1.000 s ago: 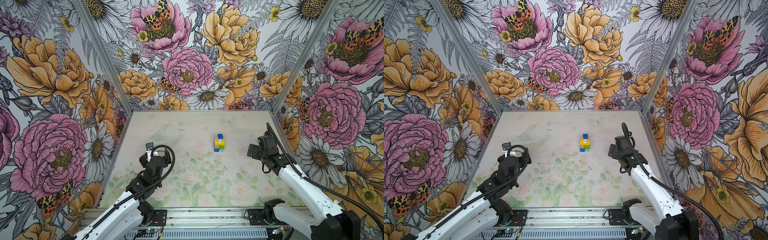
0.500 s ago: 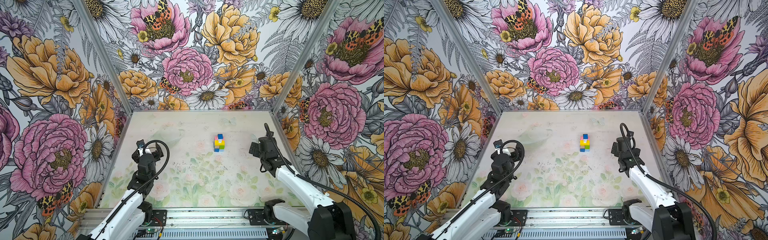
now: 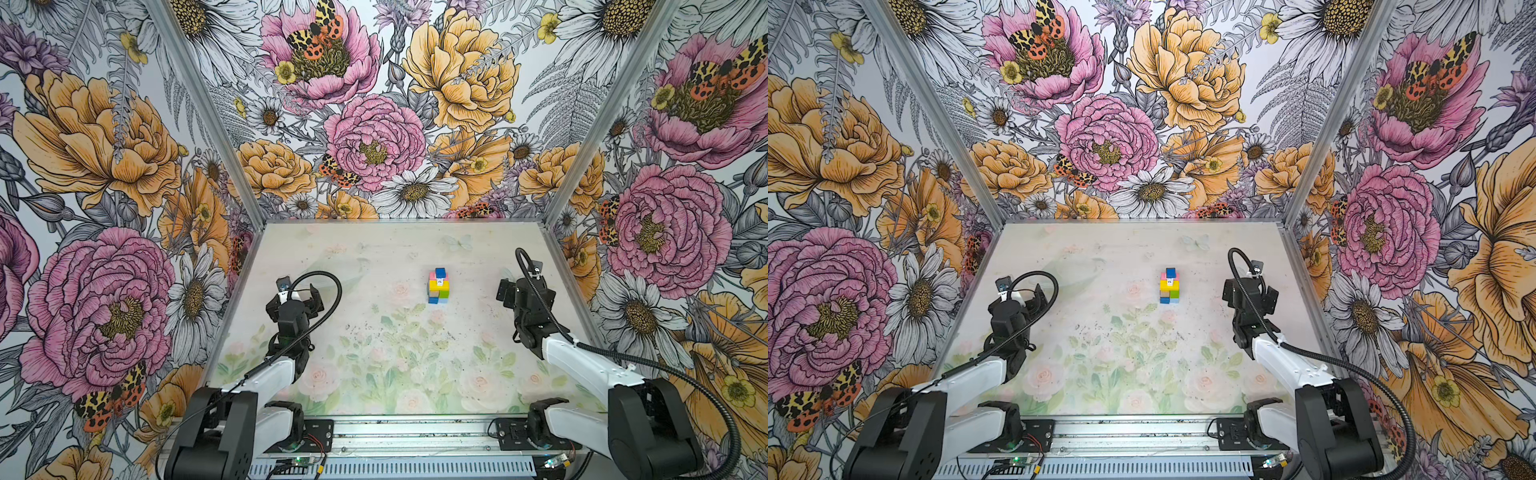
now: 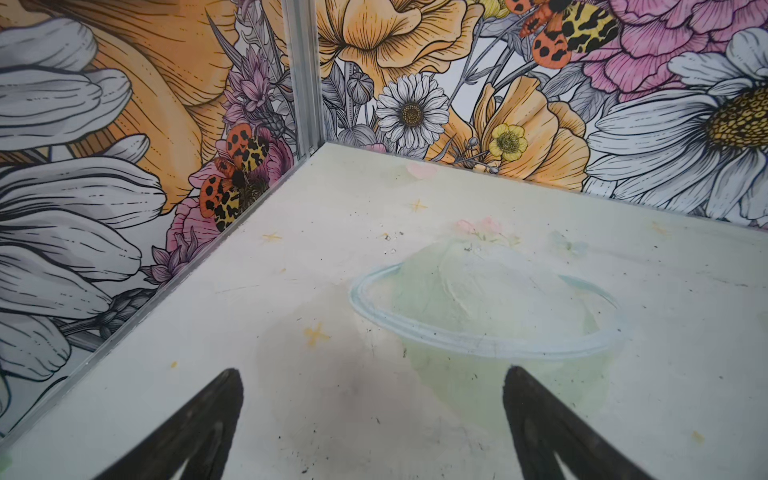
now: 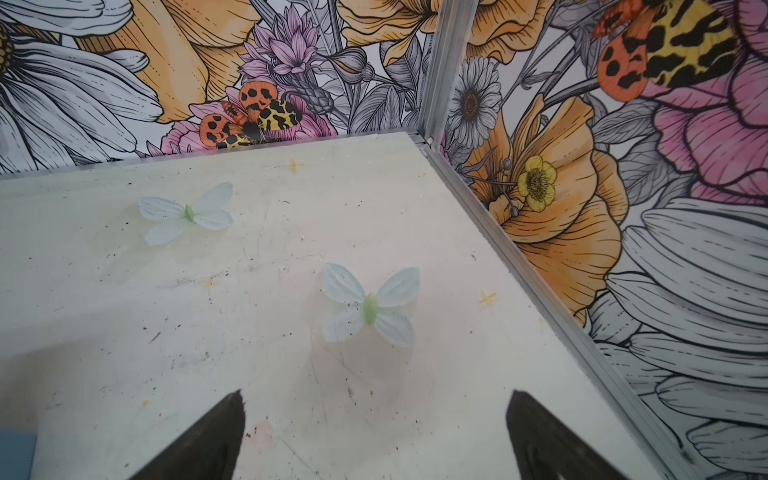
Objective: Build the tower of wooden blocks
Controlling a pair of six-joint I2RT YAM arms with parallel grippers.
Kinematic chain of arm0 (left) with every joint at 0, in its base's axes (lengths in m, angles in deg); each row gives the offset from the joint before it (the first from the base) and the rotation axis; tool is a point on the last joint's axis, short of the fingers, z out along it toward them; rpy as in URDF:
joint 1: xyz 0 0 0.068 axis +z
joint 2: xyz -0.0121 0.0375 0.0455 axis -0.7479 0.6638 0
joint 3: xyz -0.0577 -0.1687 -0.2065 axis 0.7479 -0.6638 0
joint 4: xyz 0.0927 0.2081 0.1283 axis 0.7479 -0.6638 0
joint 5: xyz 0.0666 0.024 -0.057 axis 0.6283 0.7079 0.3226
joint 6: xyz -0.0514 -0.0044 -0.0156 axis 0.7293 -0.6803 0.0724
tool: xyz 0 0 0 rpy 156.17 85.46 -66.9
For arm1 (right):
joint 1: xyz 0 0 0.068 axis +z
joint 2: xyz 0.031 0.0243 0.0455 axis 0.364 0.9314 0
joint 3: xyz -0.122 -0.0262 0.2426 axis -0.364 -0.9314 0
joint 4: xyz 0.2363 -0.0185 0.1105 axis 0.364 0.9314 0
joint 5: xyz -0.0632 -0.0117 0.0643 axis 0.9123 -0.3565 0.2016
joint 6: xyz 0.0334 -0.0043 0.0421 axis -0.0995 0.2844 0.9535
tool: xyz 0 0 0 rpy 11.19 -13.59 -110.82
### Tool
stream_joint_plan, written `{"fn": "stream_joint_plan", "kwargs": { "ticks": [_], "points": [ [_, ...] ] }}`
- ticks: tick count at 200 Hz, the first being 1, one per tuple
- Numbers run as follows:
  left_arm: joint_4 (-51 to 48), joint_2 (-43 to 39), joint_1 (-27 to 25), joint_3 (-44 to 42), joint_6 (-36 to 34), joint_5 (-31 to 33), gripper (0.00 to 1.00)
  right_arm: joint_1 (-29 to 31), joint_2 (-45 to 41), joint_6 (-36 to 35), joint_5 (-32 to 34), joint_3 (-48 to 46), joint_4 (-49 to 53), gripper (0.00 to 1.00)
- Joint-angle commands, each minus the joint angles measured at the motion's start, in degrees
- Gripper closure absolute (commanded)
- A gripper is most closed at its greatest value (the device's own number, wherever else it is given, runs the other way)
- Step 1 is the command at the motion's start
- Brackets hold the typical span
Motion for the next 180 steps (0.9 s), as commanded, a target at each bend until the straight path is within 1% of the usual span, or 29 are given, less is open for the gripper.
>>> {"fn": "stream_joint_plan", "kwargs": {
  "ticks": [1,8,13,17,24,28,37,43,53,62,69,83,90,98,104,106,114,122,130,149,157,165,168,170,177,180],
  "points": [
    [8.96,4.47,0.90,2.79,-2.60,-2.63,0.01,-1.22,4.35,-0.73,1.05,-2.54,-12.96,0.00],
    [7.85,5.81,0.94,4.31,-3.49,-2.24,0.01,-1.67,6.56,-1.21,0.62,-2.70,-16.03,0.00],
    [6.46,6.35,1.15,5.20,-3.94,-2.22,0.01,-1.79,7.07,-0.67,0.54,-1.48,-14.01,0.00],
    [6.05,6.81,1.07,5.72,-4.36,-2.16,0.01,-2.02,7.62,-1.20,0.04,-1.10,-14.54,0.00],
    [7.10,7.59,1.23,5.91,-5.23,-2.05,0.01,-2.14,8.80,-2.48,-0.48,-1.07,-16.58,0.00],
    [8.20,8.08,1.28,5.65,-5.80,-2.04,0.01,-2.33,9.35,-2.77,-0.56,-0.29,-15.80,0.00],
    [12.19,9.20,1.54,4.15,-6.72,-2.29,0.01,-2.96,10.30,-2.65,-0.47,0.80,-14.68,0.00],
    [17.65,11.03,2.32,2.46,-6.62,-3.04,0.01,-3.40,10.60,-2.57,-1.16,1.22,-13.91,0.00],
    [27.58,16.61,3.12,0.62,-6.11,-3.83,0.01,-3.87,10.66,-2.56,-1.86,1.36,-13.95,0.00],
    [30.36,20.09,3.42,1.03,-6.19,-5.23,0.01,-4.01,10.51,-3.08,-2.04,0.88,-14.93,0.00],
    [29.84,21.01,3.25,2.15,-7.19,-6.26,0.01,-4.06,10.32,-3.75,-2.03,0.33,-16.26,0.00],
    [20.87,19.12,3.27,4.98,-6.94,-7.32,0.01,-4.09,10.39,-5.62,-0.78,-1.28,-20.77,0.00],
    [20.52,19.87,3.76,5.81,-6.59,-7.71,0.01,-4.23,10.54,-6.31,-0.03,-2.61,-23.99,0.00],
    [19.28,19.88,4.88,6.53,-5.48,-8.84,0.01,-4.96,12.23,-6.74,-0.78,-5.18,-31.83,0.00],
    [17.47,19.30,6.19,6.73,-4.63,-10.44,0.01,-5.35,14.18,-6.83,-1.93,-5.87,-35.09,0.00],
    [17.46,19.18,6.43,6.64,-4.46,-11.92,0.01,-5.25,14.69,-7.47,-2.23,-5.89,-35.71,0.00],
    [18.75,19.74,6.84,6.41,-4.33,-13.03,0.01,-4.83,14.60,-7.79,-4.21,-4.41,-31.93,0.00],
    [18.82,19.73,6.86,6.47,-4.35,-13.03,0.01,-5.08,16.17,-8.77,-5.60,-3.56,-32.67,0.00],
    [18.11,19.55,6.83,6.61,-4.24,-13.03,0.01,-5.58,15.91,-7.71,-6.73,-1.96,-28.52,0.00],
    [18.27,19.65,6.83,6.61,-4.26,-13.03,0.01,-6.55,16.22,-7.46,-8.54,-2.27,-29.50,0.00],
    [18.91,19.80,6.84,6.44,-4.37,-13.03,0.01,-7.09,16.30,-7.48,-11.74,-2.88,-30.11,0.00],
    [18.46,19.63,6.91,6.55,-4.25,-13.03,0.01,-7.72,18.31,-7.79,-13.27,-5.61,-35.22,0.01],
    [18.60,19.68,6.89,6.55,-4.36,-13.03,0.01,-7.78,19.39,-8.18,-12.56,-6.54,-40.51,0.00],
    [18.78,19.76,6.91,6.47,-4.35,-13.03,0.01,-7.72,19.44,-8.09,-11.94,-6.81,-41.55,0.00],
    [18.70,19.70,6.91,6.46,-4.38,-13.03,0.01,-7.97,17.47,-6.40,-11.64,-6.10,-36.30,0.00],
    [18.61,19.69,6.86,6.44,-4.37,-13.03,0.01,-8.14,17.77,-6.46,-11.78,-6.05,-36.57,0.00]
  ]
}}
